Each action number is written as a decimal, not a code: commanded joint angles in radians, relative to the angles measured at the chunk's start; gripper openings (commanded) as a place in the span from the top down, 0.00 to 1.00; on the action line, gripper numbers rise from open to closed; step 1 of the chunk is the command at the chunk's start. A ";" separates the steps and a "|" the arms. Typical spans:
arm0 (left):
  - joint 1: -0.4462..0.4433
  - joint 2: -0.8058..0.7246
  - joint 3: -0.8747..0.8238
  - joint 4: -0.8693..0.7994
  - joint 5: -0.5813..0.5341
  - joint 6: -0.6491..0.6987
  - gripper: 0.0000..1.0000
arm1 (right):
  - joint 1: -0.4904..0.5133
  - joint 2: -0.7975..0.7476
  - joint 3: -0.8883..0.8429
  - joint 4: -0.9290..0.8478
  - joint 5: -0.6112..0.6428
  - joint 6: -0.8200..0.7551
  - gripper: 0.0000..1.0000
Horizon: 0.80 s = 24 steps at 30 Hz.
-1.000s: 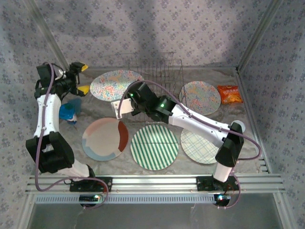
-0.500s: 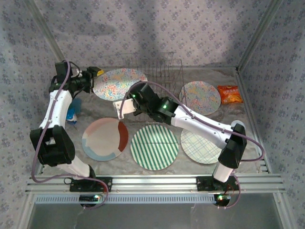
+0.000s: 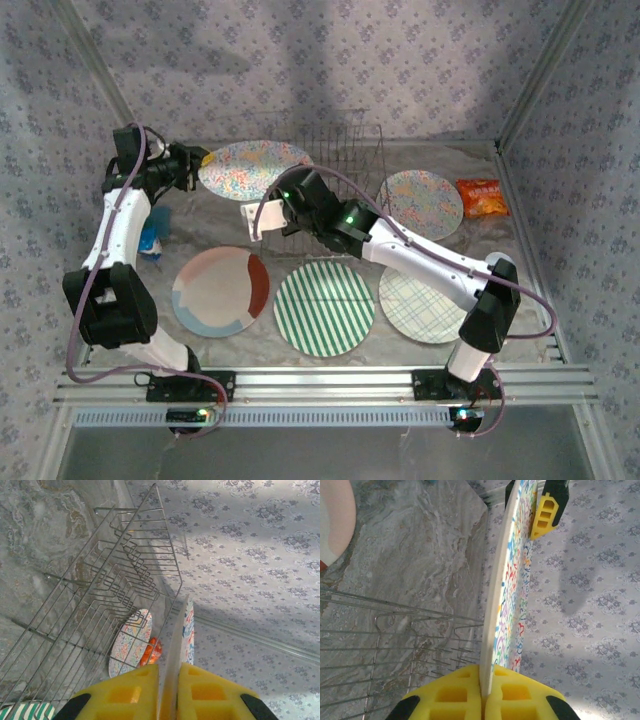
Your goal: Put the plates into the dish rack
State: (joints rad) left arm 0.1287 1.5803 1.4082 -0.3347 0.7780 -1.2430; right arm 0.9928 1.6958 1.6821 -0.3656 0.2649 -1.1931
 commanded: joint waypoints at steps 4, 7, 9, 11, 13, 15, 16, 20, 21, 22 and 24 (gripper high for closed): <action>-0.003 -0.017 0.025 0.007 0.018 -0.041 0.83 | -0.013 -0.018 0.016 0.036 0.004 -0.018 1.00; -0.003 -0.019 0.027 0.010 0.020 -0.044 0.83 | -0.022 -0.015 0.016 0.034 0.003 -0.016 1.00; -0.003 -0.019 0.027 0.014 0.024 -0.044 0.87 | -0.026 -0.013 0.016 0.034 0.000 -0.013 1.00; -0.002 -0.023 0.028 0.014 0.023 -0.046 0.90 | -0.035 -0.013 0.016 0.034 -0.006 -0.010 1.00; -0.003 -0.024 0.027 0.014 0.023 -0.045 0.92 | -0.042 -0.010 0.015 0.033 -0.006 -0.007 1.00; -0.003 -0.028 0.026 0.016 0.024 -0.046 0.96 | -0.047 -0.012 0.018 0.031 -0.011 -0.001 1.00; -0.003 -0.029 0.026 0.018 0.024 -0.046 0.98 | -0.047 -0.011 0.017 0.032 -0.016 0.002 1.00; -0.002 -0.032 0.029 0.029 0.024 -0.046 1.00 | -0.049 -0.002 0.018 0.041 -0.008 0.010 1.00; -0.002 -0.032 0.032 0.031 0.023 -0.042 1.00 | -0.051 0.000 0.019 0.043 -0.006 0.015 1.00; -0.003 -0.032 0.033 0.030 0.021 -0.037 1.00 | -0.052 0.000 0.018 0.043 -0.006 0.022 1.00; -0.002 -0.033 0.038 0.031 0.022 -0.027 1.00 | -0.056 -0.001 0.023 0.040 -0.011 0.040 0.96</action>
State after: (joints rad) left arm 0.1287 1.5803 1.4082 -0.2993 0.7734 -1.2297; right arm 0.9512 1.6958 1.6821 -0.3546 0.2195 -1.1687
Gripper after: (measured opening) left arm 0.097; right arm 0.070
